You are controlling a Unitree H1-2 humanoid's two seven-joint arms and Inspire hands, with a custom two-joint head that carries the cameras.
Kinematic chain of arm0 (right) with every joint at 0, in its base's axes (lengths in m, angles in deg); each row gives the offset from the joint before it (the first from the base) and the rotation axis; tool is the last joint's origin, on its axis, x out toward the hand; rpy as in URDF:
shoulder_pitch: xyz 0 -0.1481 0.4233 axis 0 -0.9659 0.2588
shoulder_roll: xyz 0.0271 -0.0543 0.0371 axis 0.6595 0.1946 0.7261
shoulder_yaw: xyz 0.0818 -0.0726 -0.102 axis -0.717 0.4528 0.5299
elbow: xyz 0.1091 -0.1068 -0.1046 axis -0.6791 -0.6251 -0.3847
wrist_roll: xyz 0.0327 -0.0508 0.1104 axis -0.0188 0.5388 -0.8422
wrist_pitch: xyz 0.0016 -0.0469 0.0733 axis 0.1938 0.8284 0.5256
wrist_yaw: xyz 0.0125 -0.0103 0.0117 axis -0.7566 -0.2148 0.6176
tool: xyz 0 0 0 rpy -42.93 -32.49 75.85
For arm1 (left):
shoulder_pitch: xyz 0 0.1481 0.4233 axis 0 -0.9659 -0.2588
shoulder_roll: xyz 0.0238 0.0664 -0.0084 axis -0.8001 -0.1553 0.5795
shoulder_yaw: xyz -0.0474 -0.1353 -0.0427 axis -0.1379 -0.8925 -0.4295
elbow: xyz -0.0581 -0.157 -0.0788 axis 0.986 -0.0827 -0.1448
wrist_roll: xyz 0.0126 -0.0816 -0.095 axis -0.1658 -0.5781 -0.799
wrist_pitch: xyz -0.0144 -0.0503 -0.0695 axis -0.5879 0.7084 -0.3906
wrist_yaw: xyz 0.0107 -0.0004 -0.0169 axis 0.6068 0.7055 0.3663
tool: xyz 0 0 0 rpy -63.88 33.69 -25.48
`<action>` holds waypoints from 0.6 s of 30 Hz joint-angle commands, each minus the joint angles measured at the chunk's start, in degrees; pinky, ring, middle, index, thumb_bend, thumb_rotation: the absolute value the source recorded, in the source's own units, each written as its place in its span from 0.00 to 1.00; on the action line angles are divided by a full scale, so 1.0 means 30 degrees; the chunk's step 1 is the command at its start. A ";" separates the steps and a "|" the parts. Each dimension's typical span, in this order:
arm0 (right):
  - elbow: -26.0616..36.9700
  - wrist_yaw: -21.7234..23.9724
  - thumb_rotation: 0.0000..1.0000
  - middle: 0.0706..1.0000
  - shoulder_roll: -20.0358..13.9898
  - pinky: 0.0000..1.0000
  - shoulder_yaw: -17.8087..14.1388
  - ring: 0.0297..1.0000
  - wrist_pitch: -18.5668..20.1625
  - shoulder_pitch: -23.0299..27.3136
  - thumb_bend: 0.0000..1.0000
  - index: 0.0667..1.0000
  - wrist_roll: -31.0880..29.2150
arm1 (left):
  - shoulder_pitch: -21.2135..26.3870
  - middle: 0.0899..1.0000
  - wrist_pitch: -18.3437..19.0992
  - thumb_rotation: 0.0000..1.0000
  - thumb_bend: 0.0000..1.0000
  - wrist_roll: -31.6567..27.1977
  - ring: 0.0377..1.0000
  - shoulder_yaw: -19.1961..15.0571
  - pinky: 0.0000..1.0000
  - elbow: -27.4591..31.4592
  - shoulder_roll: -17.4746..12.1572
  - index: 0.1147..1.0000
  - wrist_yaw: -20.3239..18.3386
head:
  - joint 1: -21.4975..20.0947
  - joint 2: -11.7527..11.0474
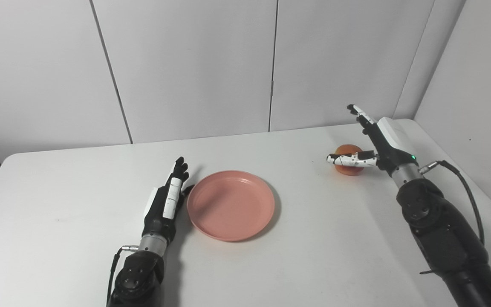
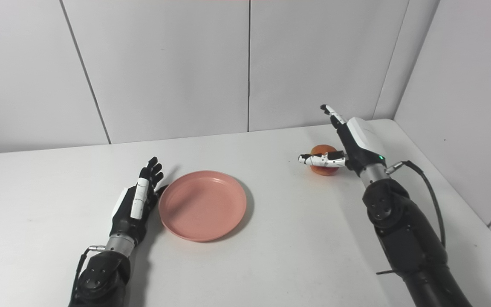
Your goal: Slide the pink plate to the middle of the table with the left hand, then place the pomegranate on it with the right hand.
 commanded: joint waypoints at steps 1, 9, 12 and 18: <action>-0.0200 -0.0245 0.44 0.89 -0.0612 0.75 0.0061 0.85 -0.0518 0.1185 1.00 0.90 0.0016 | 0.0734 1.00 -0.0386 1.00 0.79 0.0036 1.00 -0.0002 0.99 0.0260 -0.0098 1.00 0.0012 | 0.0029 -0.0033; -0.1436 -0.0128 0.43 0.89 -0.0549 0.75 0.0581 0.85 -0.0277 0.1594 1.00 0.91 -0.0132 | 0.0655 1.00 -0.0211 1.00 0.79 0.0055 0.99 0.0000 0.98 0.0511 -0.0079 1.00 0.0055 | 0.0026 0.0073; -0.1782 -0.0040 0.41 0.89 -0.0602 0.73 0.0752 0.83 -0.0306 0.1663 1.00 0.90 -0.0128 | 0.0671 1.00 -0.0130 1.00 0.79 0.0263 0.99 0.0045 0.97 0.0542 -0.0088 1.00 0.0214 | 0.0089 0.0089; -0.2296 0.0052 0.33 0.88 -0.0736 0.72 0.1196 0.82 -0.0191 0.1781 1.00 0.89 0.0060 | 0.0626 1.00 -0.0015 1.00 0.78 0.0232 0.99 0.0076 0.98 0.0743 -0.0051 1.00 0.0193 | 0.0139 0.0205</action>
